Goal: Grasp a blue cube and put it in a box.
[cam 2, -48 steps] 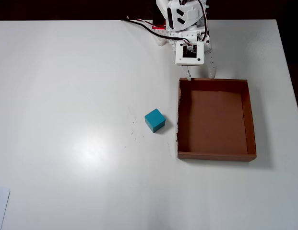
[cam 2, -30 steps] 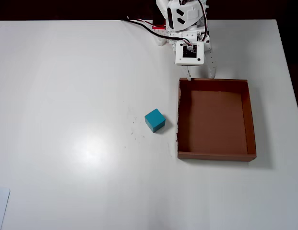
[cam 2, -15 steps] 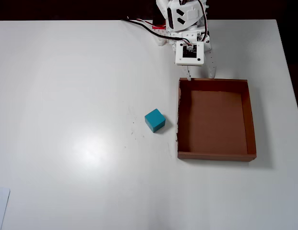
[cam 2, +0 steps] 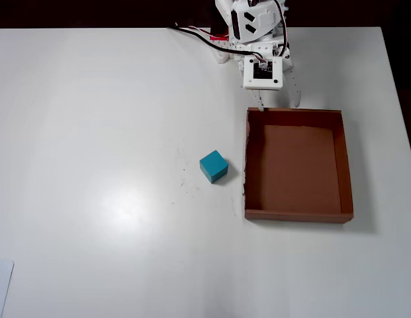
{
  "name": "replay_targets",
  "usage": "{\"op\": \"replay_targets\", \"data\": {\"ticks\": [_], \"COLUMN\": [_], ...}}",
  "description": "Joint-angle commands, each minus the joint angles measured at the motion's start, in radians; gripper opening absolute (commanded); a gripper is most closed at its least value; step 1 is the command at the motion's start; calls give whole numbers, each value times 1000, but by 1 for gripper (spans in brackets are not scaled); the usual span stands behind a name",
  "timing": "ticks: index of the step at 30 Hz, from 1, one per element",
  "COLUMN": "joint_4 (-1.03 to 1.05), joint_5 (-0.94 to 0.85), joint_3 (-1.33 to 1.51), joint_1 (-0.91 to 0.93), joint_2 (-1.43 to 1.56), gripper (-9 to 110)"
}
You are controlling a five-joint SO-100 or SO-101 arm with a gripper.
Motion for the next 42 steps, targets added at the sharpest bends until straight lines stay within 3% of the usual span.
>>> {"op": "replay_targets", "data": {"ticks": [1,16,31,42], "joint_4": [2,-51,-32,11], "joint_5": [-8,26,281,373], "joint_3": [-5,-75,-764,-1043], "joint_1": [-8,57,218,347], "joint_2": [-11,-67,-785,-1089], "gripper": [26,22,22,22]}}
